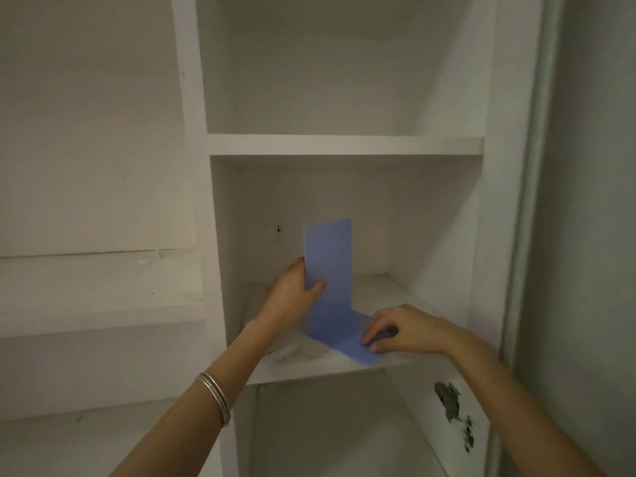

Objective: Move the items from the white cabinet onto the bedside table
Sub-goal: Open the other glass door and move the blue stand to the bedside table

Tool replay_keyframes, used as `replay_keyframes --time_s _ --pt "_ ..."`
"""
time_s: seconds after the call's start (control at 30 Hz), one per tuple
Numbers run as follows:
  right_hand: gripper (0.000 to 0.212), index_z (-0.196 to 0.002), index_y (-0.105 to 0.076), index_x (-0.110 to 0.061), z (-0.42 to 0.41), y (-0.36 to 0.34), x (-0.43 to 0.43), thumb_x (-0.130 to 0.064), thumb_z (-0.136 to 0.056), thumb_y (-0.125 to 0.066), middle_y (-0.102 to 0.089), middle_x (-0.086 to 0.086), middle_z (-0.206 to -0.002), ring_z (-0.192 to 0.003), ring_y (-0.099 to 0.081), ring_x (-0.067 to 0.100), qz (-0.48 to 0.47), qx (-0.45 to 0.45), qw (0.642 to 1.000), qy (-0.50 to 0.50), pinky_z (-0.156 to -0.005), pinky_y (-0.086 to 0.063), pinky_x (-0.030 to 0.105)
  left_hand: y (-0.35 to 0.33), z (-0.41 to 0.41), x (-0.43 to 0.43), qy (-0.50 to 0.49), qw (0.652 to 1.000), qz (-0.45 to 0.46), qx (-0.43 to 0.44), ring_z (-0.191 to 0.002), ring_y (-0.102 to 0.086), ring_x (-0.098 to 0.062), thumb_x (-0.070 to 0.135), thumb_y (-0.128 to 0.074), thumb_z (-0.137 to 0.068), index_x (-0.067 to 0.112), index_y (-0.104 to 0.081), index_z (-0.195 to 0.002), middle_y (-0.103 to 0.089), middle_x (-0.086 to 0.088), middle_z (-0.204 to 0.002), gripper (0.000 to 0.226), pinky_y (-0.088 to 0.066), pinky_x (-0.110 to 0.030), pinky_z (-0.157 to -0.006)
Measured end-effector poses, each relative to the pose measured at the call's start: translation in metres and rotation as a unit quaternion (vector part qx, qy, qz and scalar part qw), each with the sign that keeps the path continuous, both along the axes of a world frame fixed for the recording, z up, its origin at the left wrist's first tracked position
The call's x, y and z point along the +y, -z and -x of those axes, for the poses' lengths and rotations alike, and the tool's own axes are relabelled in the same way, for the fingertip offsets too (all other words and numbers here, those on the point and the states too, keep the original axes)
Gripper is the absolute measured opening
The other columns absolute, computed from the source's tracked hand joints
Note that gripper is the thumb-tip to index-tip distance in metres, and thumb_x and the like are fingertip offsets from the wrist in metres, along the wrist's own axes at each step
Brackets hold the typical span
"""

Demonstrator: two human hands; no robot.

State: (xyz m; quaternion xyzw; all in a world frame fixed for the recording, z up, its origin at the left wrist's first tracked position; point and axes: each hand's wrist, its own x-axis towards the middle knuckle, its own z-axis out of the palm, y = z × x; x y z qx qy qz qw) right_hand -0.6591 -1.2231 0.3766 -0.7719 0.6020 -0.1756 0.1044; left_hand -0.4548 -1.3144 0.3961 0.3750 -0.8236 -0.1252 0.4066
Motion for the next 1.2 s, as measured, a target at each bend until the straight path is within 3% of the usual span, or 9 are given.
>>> replay_keyframes --time_s 0.17,0.33,0.5,0.6,0.7,0.9,0.97,1.07,1.2 --pt "0.018 -0.101 -0.072 -0.015 0.009 -0.004 0.010 -0.017 -0.084 -0.066 -0.069 -0.003 -0.102 -0.099 -0.062 0.009 -0.011 -0.046 0.999 0.007 -0.091 -0.047 0.021 -0.020 -0.001 0.027 -0.085 0.990 0.110 0.010 -0.070 -0.061 -0.033 0.027 -0.056 -0.089 0.005 -0.062 -0.088 -0.068 -0.013 -0.075 0.023 -0.048 -0.037 -0.059" --pt "0.038 -0.115 -0.061 -0.014 0.014 0.007 0.005 -0.029 -0.081 -0.070 -0.061 0.003 -0.113 -0.107 -0.057 0.014 0.008 -0.020 0.995 0.098 -0.086 -0.042 0.018 -0.020 -0.013 0.049 -0.057 0.987 0.146 0.031 -0.050 -0.050 -0.023 0.023 -0.059 -0.087 0.012 -0.054 -0.069 -0.046 0.003 -0.049 0.022 -0.032 -0.026 -0.044" --pt "0.040 -0.108 -0.059 -0.022 0.005 0.004 0.012 -0.034 -0.074 -0.076 -0.061 -0.001 -0.102 -0.094 -0.059 0.012 -0.026 -0.061 0.990 0.123 -0.081 -0.046 0.019 -0.016 -0.030 0.049 -0.033 0.983 0.156 0.093 -0.044 -0.053 -0.027 0.023 -0.060 -0.083 0.003 -0.054 -0.061 -0.057 -0.011 -0.049 0.030 -0.039 -0.032 -0.044" --pt "0.033 -0.102 -0.058 -0.027 -0.005 0.002 0.025 -0.036 -0.075 -0.075 -0.062 -0.004 -0.095 -0.093 -0.060 0.013 -0.029 -0.096 0.988 0.120 -0.081 -0.048 0.020 -0.015 -0.045 0.055 -0.028 0.974 0.168 0.150 -0.039 -0.047 -0.015 0.029 -0.056 -0.081 0.014 -0.048 -0.055 -0.048 0.002 -0.043 0.031 -0.031 -0.026 -0.041" --pt "0.022 -0.099 -0.063 -0.020 -0.019 0.001 0.042 -0.033 -0.082 -0.068 -0.065 -0.001 -0.092 -0.083 -0.062 0.010 -0.051 -0.173 0.976 0.121 -0.068 -0.050 0.018 -0.013 -0.060 0.065 -0.013 0.966 0.173 0.190 -0.044 -0.047 -0.004 0.029 -0.058 -0.083 0.031 -0.035 -0.056 -0.037 0.015 -0.043 0.036 -0.025 -0.013 -0.041" --pt "0.013 -0.086 -0.060 -0.009 -0.044 -0.002 0.066 -0.020 -0.083 -0.067 -0.060 0.007 -0.072 -0.056 -0.056 0.010 -0.132 -0.282 0.947 0.081 -0.051 -0.046 0.018 -0.006 -0.090 0.086 -0.024 0.963 0.122 0.237 -0.054 -0.057 -0.014 0.032 -0.060 -0.080 0.010 -0.062 -0.071 -0.062 0.001 -0.061 0.025 -0.043 -0.030 -0.049" --pt "0.014 -0.086 -0.062 -0.007 -0.047 -0.004 0.071 -0.019 -0.081 -0.069 -0.057 0.011 -0.073 -0.053 -0.051 0.011 -0.136 -0.298 0.941 0.078 -0.048 -0.044 0.018 -0.005 -0.105 0.099 -0.024 0.967 0.093 0.238 -0.060 -0.061 -0.008 0.023 -0.069 -0.080 0.020 -0.064 -0.075 -0.064 0.011 -0.066 0.009 -0.049 -0.029 -0.055" --pt "0.027 -0.090 -0.065 -0.004 -0.049 -0.005 0.078 -0.023 -0.074 -0.076 -0.059 0.008 -0.068 -0.049 -0.050 0.009 -0.138 -0.308 0.939 0.068 -0.046 -0.042 0.017 -0.005 -0.127 0.126 -0.038 0.977 0.064 0.201 -0.062 -0.064 -0.008 0.017 -0.074 -0.076 0.033 -0.060 -0.076 -0.066 0.015 -0.069 0.022 -0.056 -0.030 -0.054" --pt "0.013 -0.085 -0.063 -0.006 -0.066 -0.002 0.089 -0.016 -0.080 -0.070 -0.056 -0.004 -0.049 -0.041 -0.048 0.005 -0.149 -0.310 0.938 0.037 -0.043 -0.040 0.014 0.004 -0.151 0.173 -0.091 0.977 0.048 0.188 -0.057 -0.063 -0.008 0.018 -0.076 -0.074 0.032 -0.060 -0.076 -0.067 0.010 -0.068 0.022 -0.054 -0.024 -0.050"
